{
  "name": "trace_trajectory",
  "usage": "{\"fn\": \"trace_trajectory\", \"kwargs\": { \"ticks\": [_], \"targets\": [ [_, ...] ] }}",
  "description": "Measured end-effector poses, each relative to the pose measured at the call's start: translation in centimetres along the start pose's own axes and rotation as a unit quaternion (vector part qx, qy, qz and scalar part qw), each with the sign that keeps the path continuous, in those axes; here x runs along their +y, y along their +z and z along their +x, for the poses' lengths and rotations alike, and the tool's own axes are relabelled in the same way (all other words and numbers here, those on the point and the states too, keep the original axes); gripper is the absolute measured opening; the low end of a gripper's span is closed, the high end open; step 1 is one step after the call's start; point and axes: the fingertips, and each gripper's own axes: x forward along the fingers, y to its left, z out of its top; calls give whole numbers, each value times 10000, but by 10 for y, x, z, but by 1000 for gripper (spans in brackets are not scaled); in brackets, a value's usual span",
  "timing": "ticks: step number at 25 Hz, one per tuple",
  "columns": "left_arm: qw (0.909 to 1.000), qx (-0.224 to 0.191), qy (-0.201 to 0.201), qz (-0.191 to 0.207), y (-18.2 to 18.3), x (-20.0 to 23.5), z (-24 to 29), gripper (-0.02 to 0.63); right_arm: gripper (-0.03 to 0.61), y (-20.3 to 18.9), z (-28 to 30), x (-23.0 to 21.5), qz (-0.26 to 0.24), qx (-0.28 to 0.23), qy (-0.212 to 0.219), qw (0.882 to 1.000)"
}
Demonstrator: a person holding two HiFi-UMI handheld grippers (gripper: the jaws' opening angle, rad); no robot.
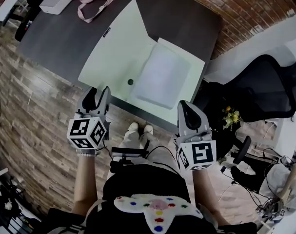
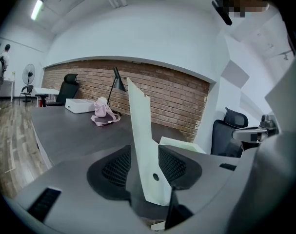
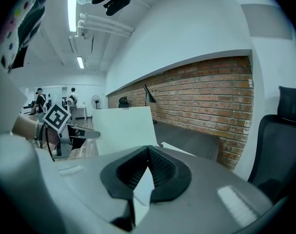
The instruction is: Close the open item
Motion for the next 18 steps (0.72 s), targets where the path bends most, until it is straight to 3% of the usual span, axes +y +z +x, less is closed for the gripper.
{"fn": "trace_trajectory", "kwargs": {
  "ticks": [9, 13, 18],
  "targets": [
    [9993, 3, -203, 315, 7, -14, 6, 133, 8, -32, -3, -24, 242, 214, -568, 9979],
    [9983, 31, -279, 513, 10, -23, 7, 108, 111, -55, -6, -35, 521, 475, -735, 9948],
    [9966, 46, -356, 742, 13, -34, 7, 74, 160, -85, -9, -43, 792, 788, -836, 9902]
  ]
}}
